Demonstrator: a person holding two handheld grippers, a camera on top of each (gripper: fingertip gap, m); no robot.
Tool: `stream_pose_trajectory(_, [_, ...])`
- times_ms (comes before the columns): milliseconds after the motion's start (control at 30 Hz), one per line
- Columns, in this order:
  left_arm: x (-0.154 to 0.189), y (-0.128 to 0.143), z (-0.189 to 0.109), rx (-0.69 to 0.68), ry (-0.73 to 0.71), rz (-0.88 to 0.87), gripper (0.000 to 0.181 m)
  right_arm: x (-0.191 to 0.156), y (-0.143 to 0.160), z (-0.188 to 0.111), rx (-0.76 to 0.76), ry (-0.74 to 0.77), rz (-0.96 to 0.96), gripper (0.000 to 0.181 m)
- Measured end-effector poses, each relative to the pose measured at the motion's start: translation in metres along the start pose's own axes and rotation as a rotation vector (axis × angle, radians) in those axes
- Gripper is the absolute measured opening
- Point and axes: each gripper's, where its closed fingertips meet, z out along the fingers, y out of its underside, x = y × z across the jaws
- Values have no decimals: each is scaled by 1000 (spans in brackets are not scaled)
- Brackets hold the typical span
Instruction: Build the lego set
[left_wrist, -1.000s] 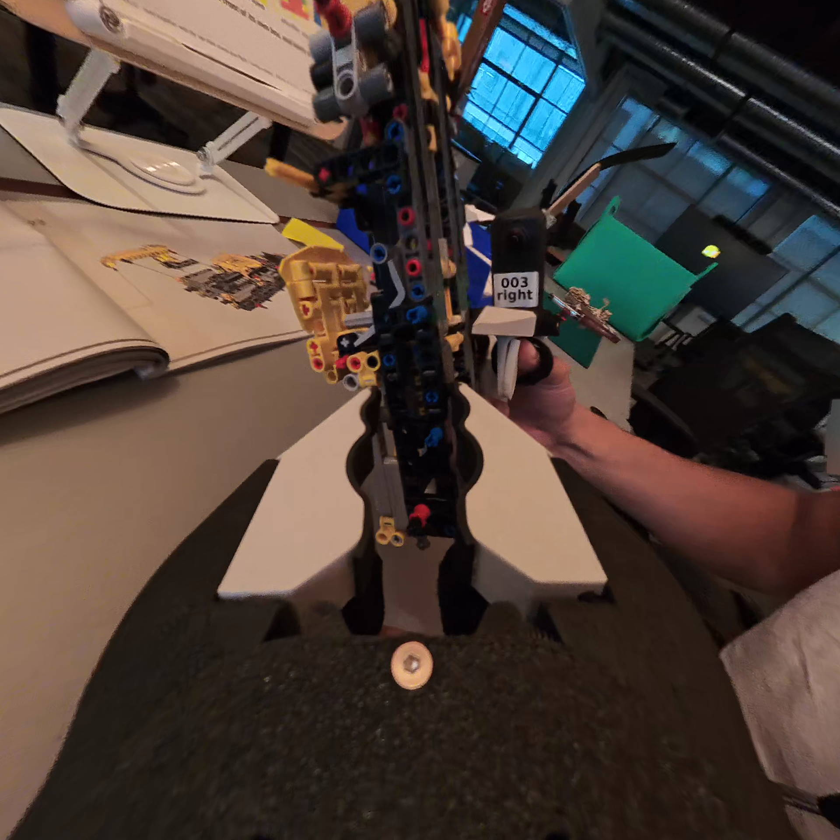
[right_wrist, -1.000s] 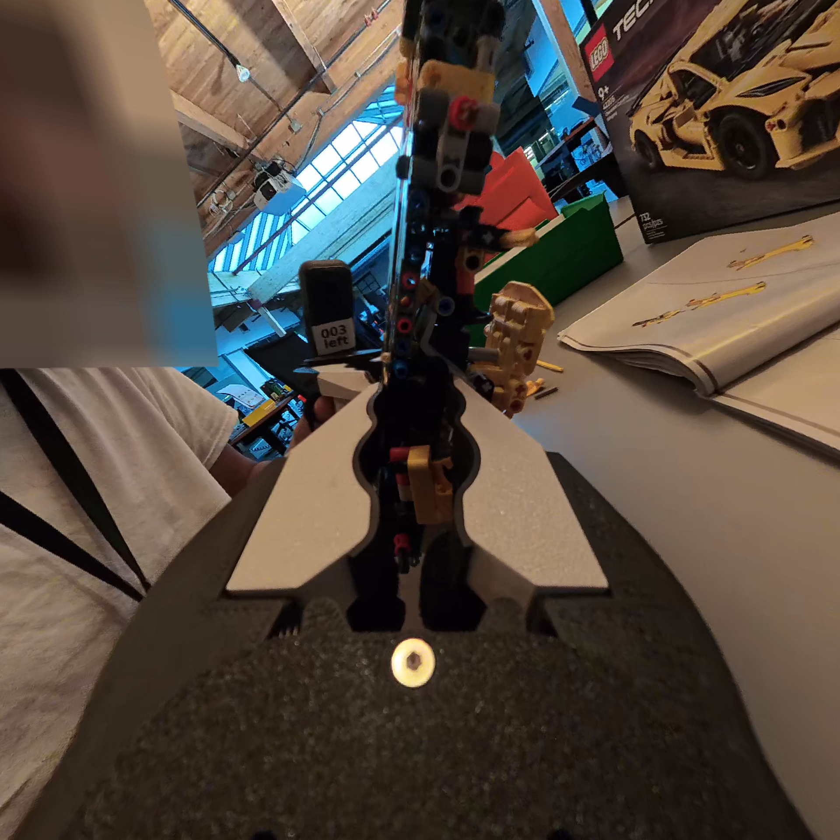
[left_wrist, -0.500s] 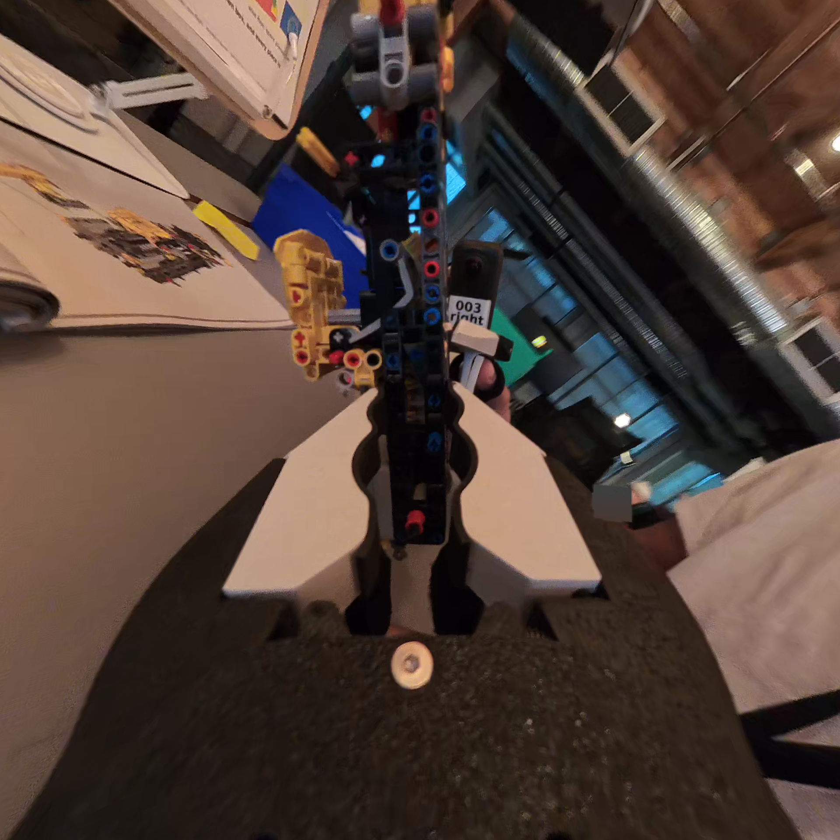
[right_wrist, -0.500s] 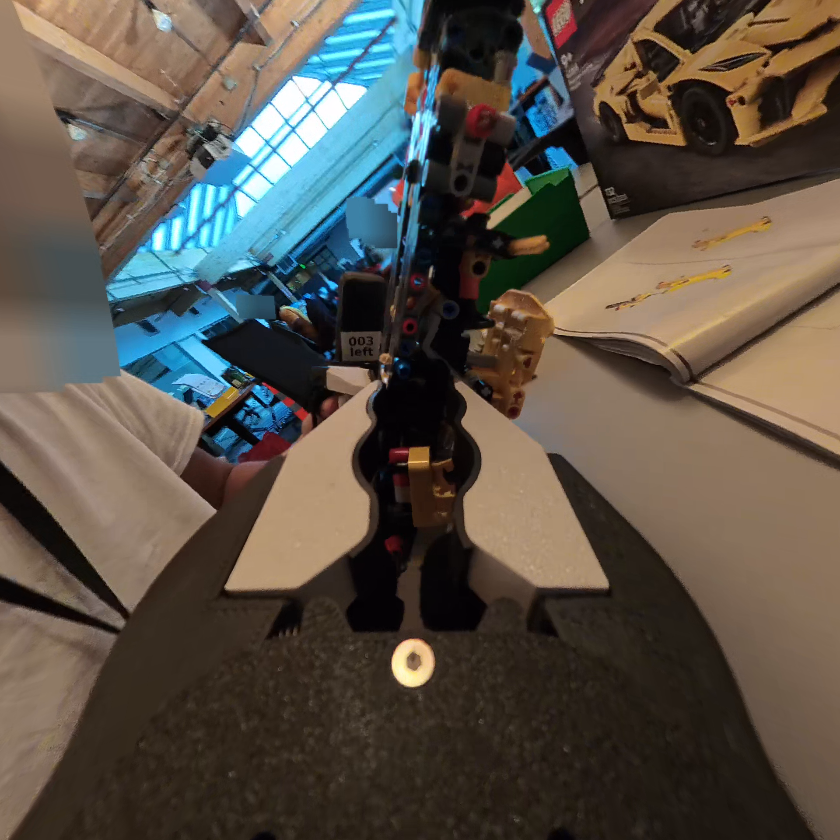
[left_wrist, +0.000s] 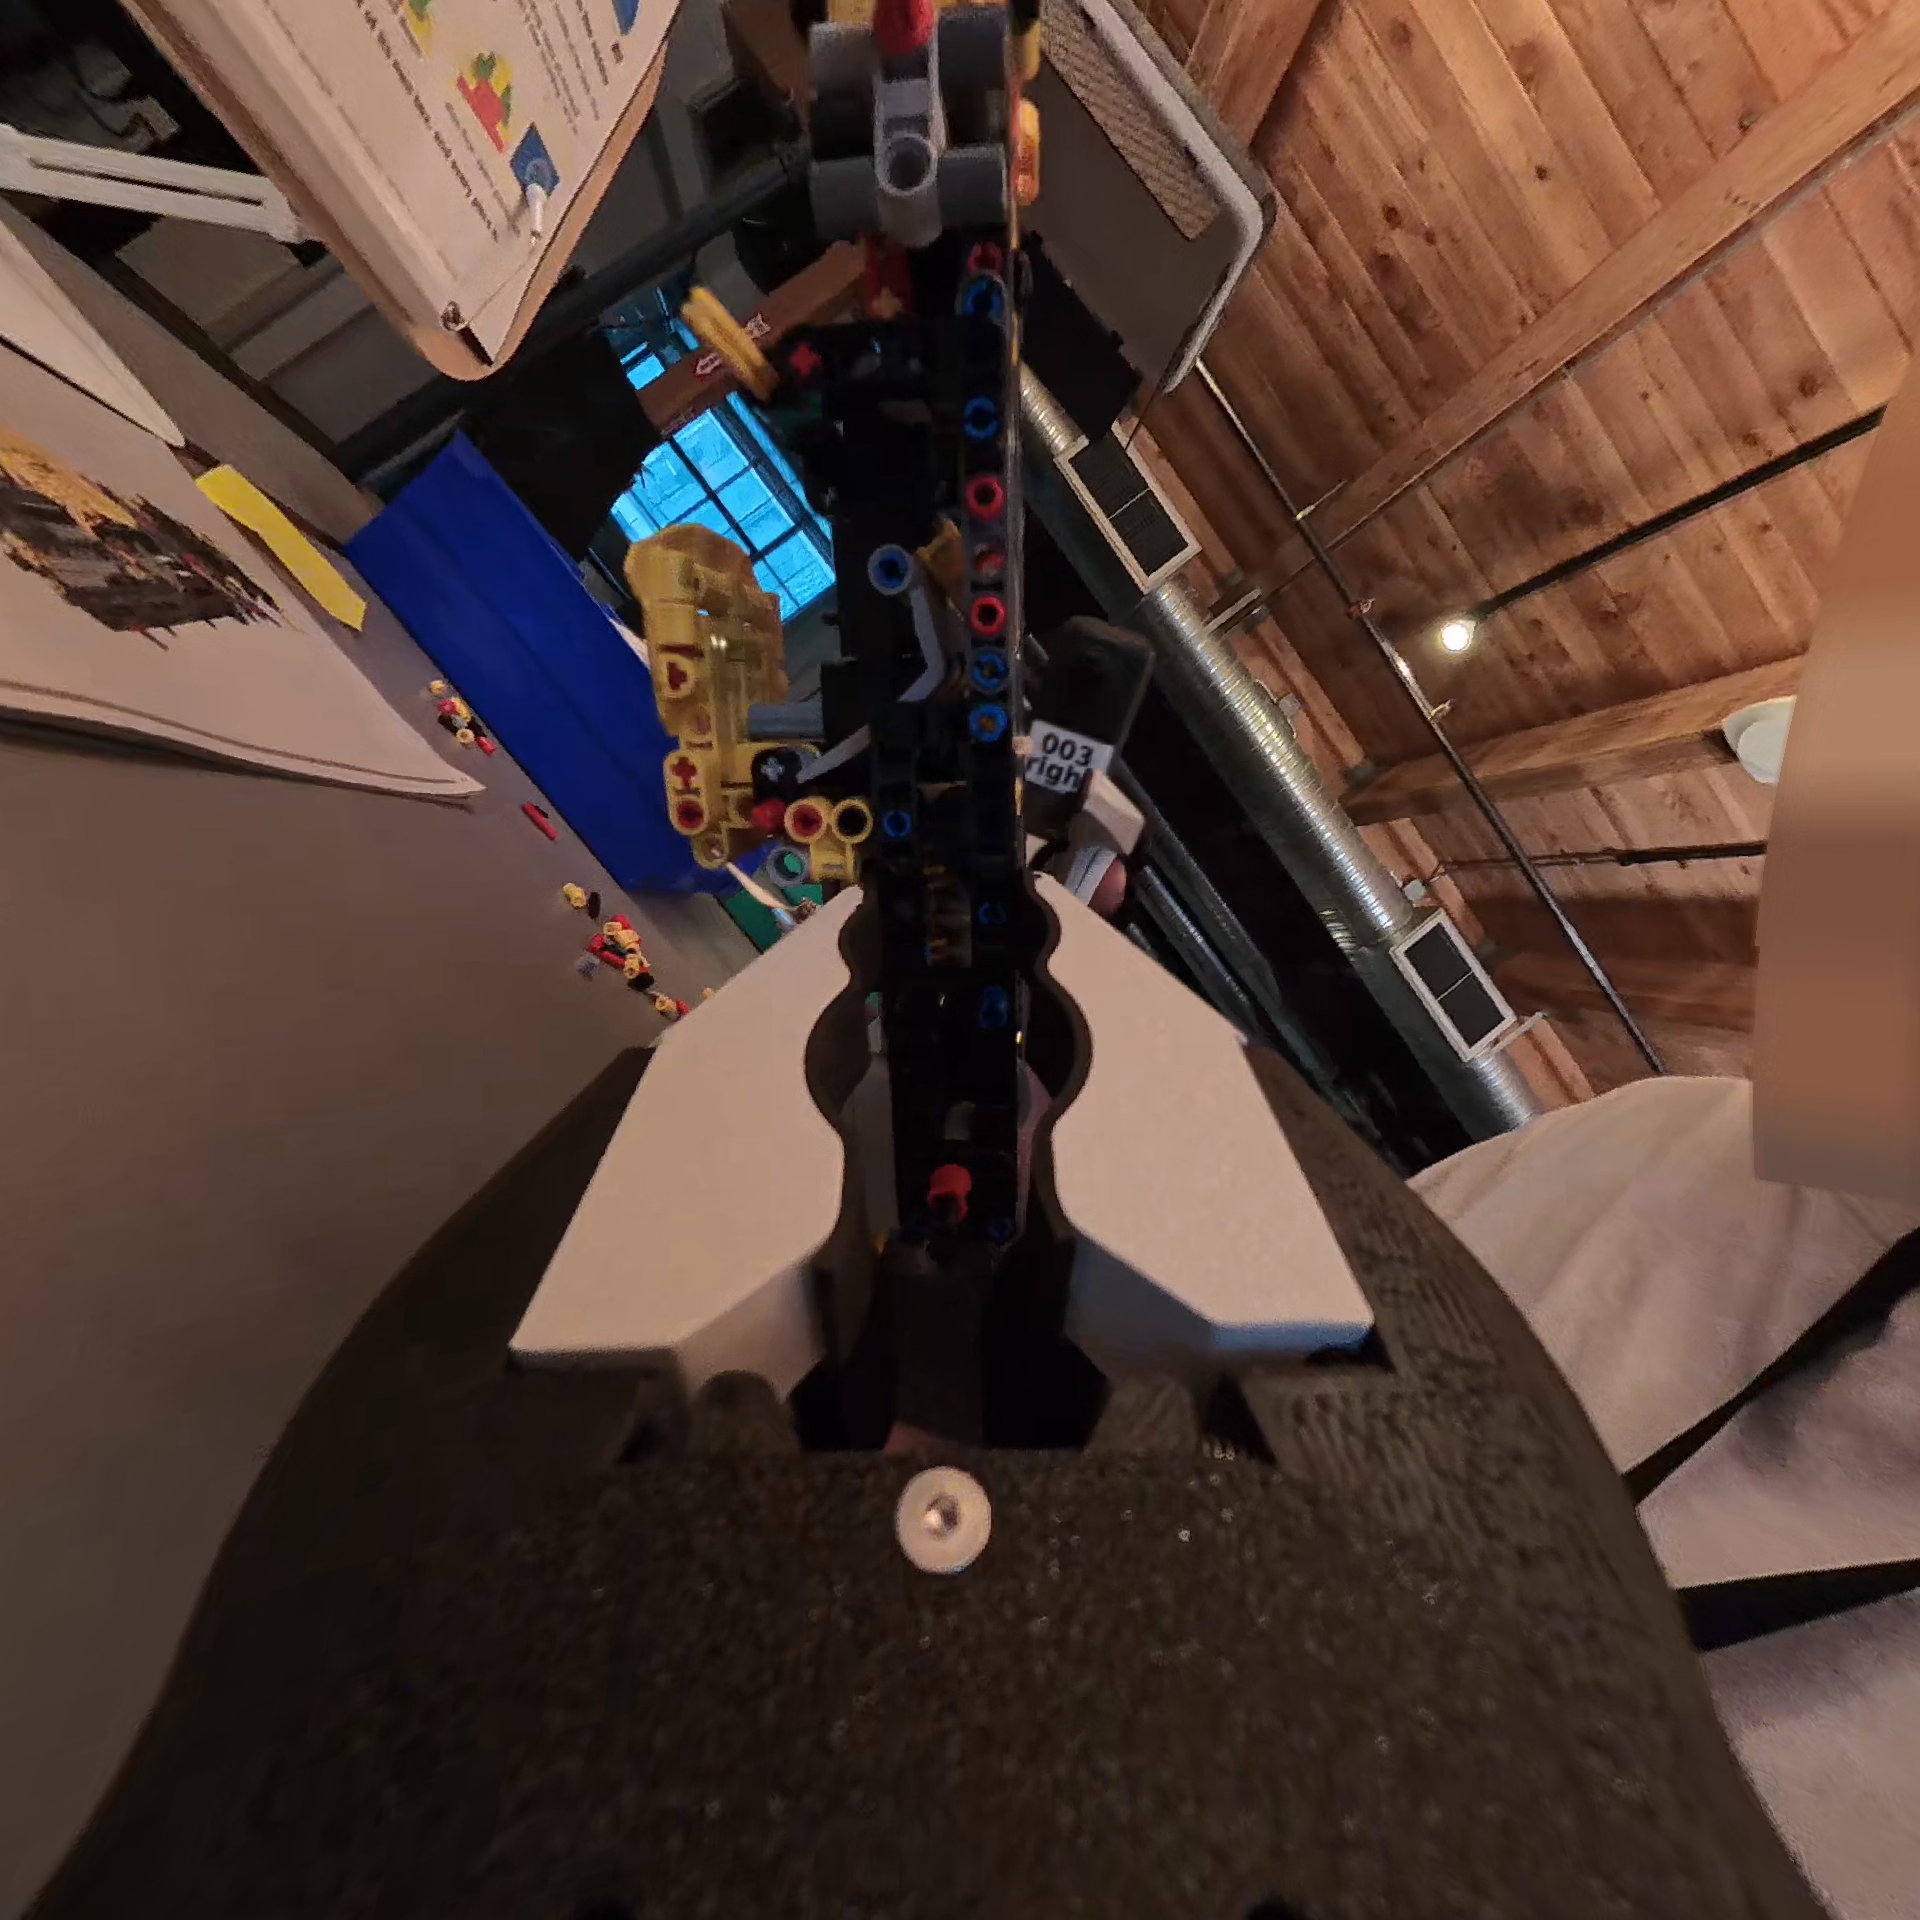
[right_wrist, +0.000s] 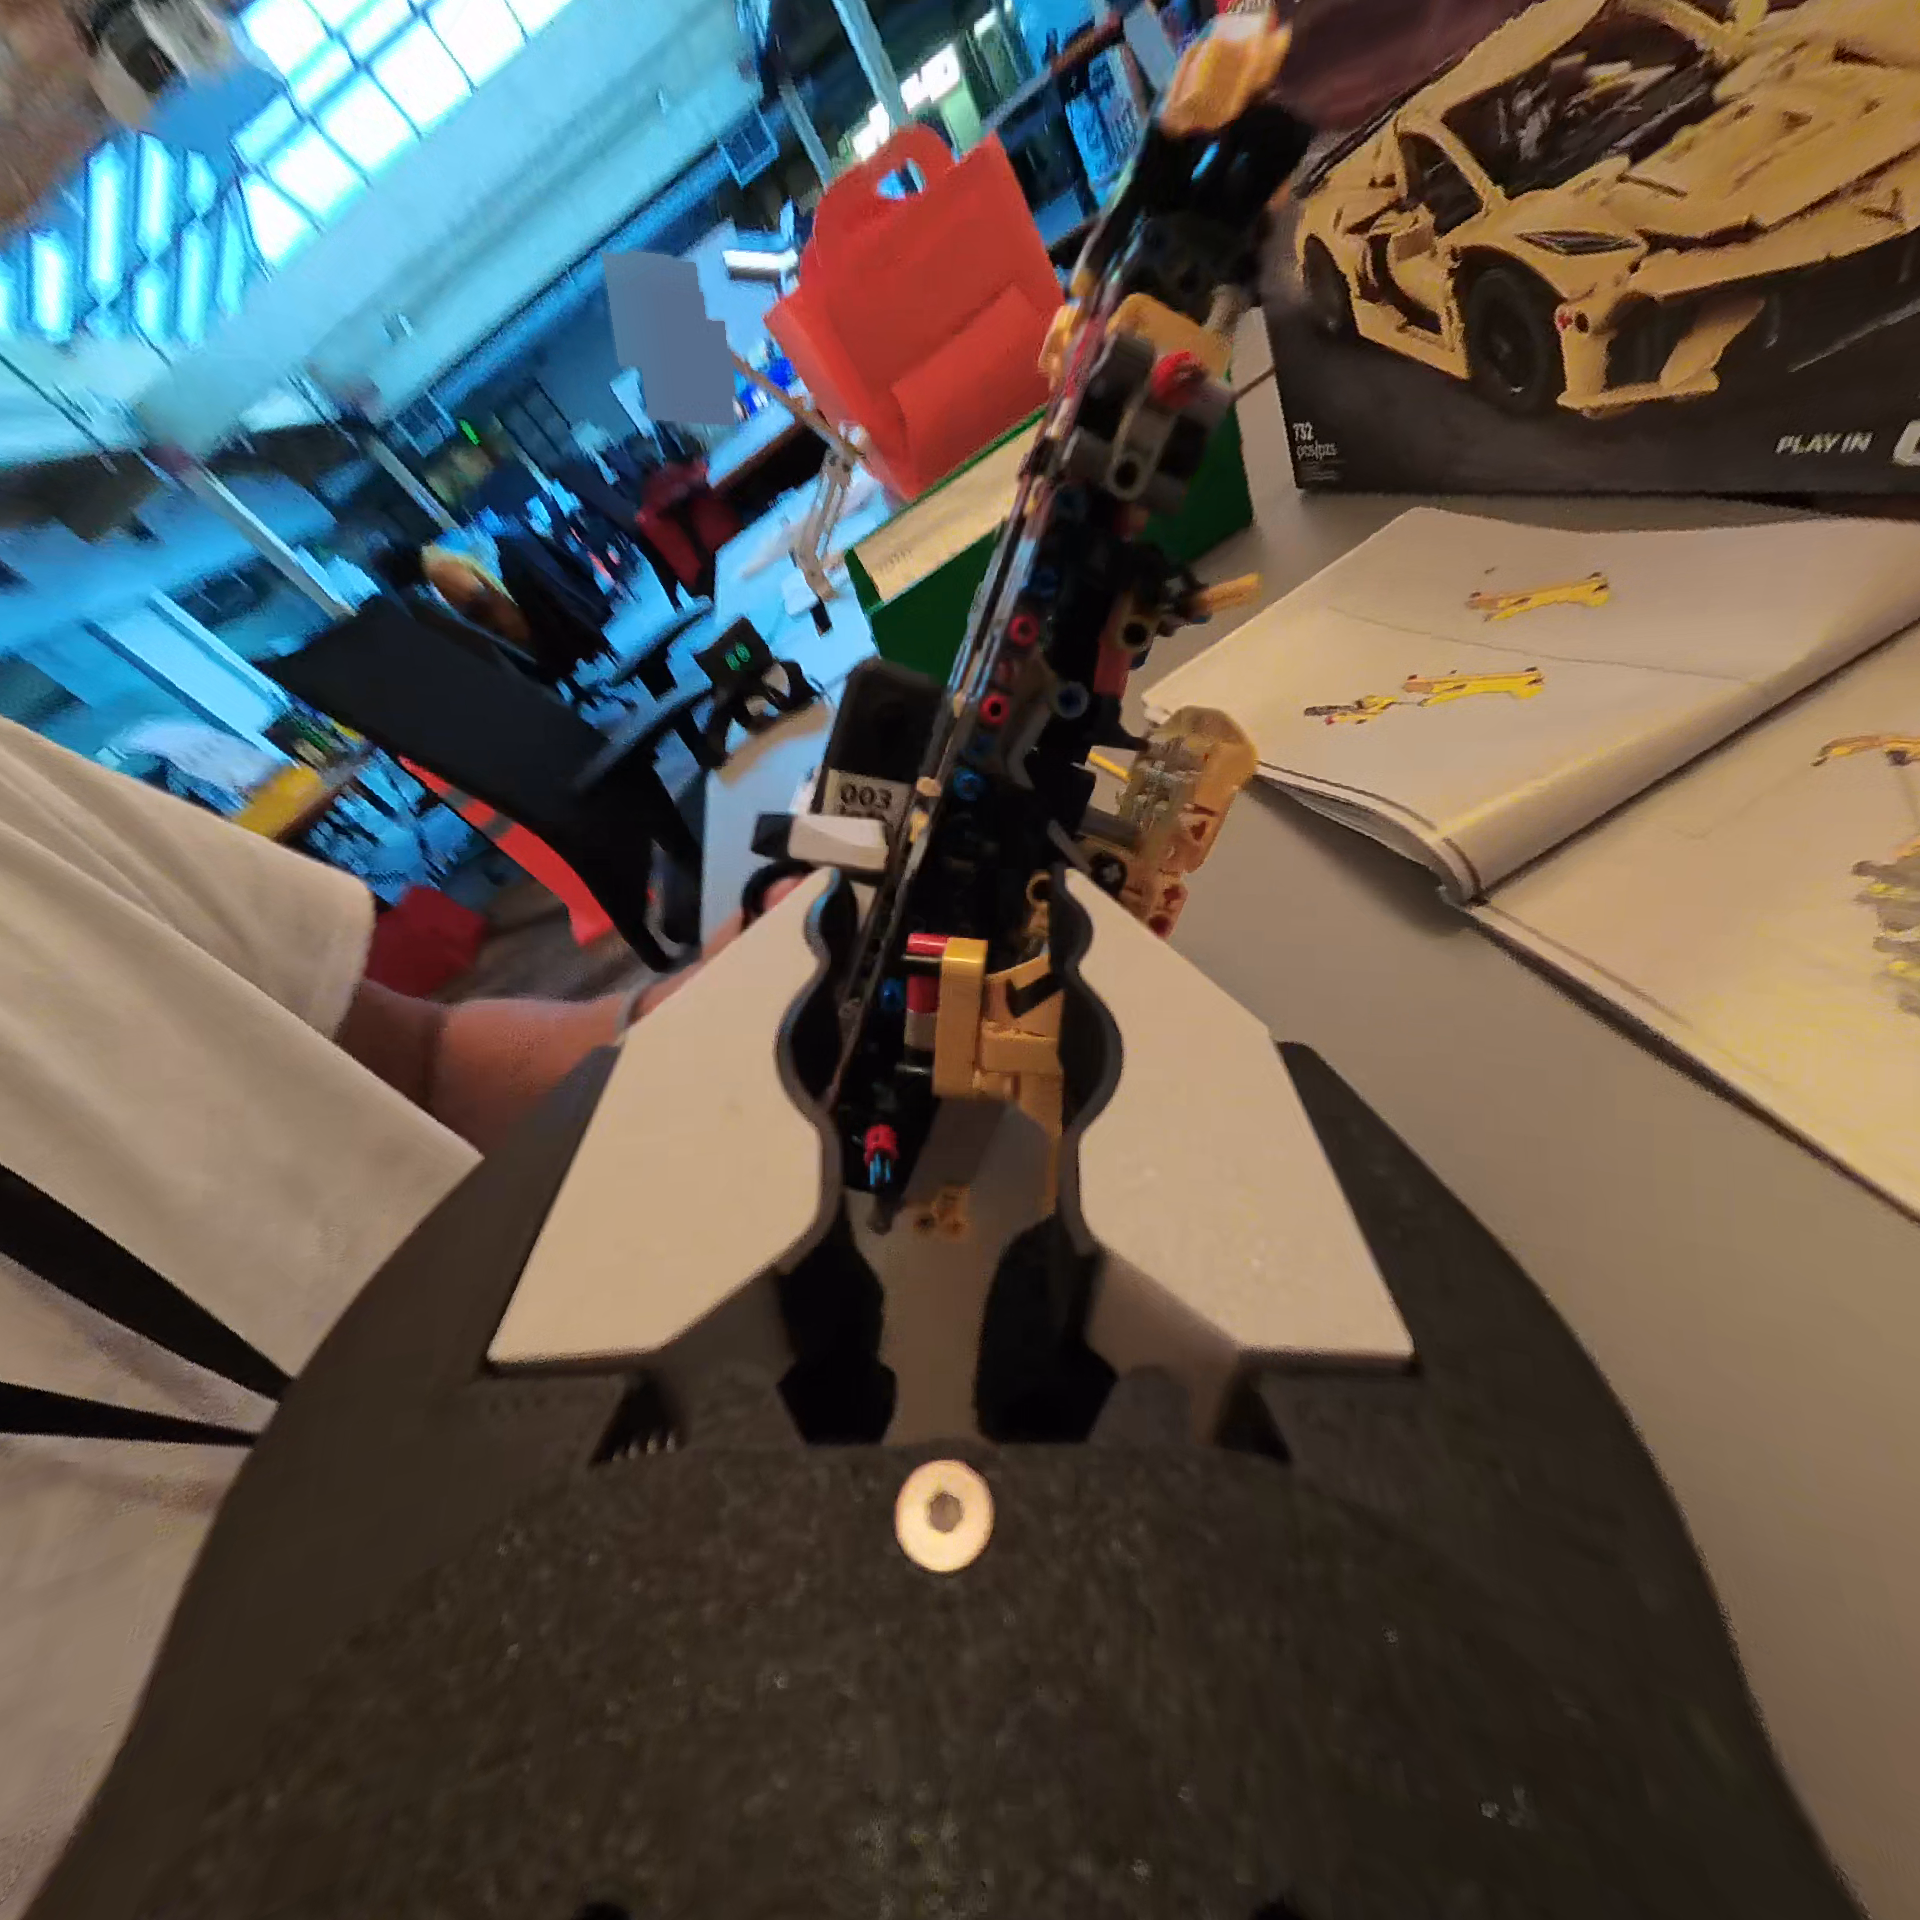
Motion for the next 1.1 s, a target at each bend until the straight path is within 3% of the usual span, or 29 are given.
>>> stream_pose_trajectory(133, [4, 5, 2, -31, -7, 46, 25, -2, 7, 9, -91, 44, -105, 27])
stream_pose_trajectory(233, [7, 6, 3, -33, -2, 71, 25, -9, 10, 11, -125, -11, -108, 7])
stream_pose_trajectory(500, [12, 12, 6, -103, -32, 229, 25, -8, 8, 1, -61, -149, 186, 6])
stream_pose_trajectory(833, [11, 24, 5, -232, -86, 380, 24, -12, 12, -10, -30, -281, 268, 6])
stream_pose_trajectory(1100, [1, 26, 2, -203, -78, 228, 24, -5, 27, -10, -78, -234, 222, 6])
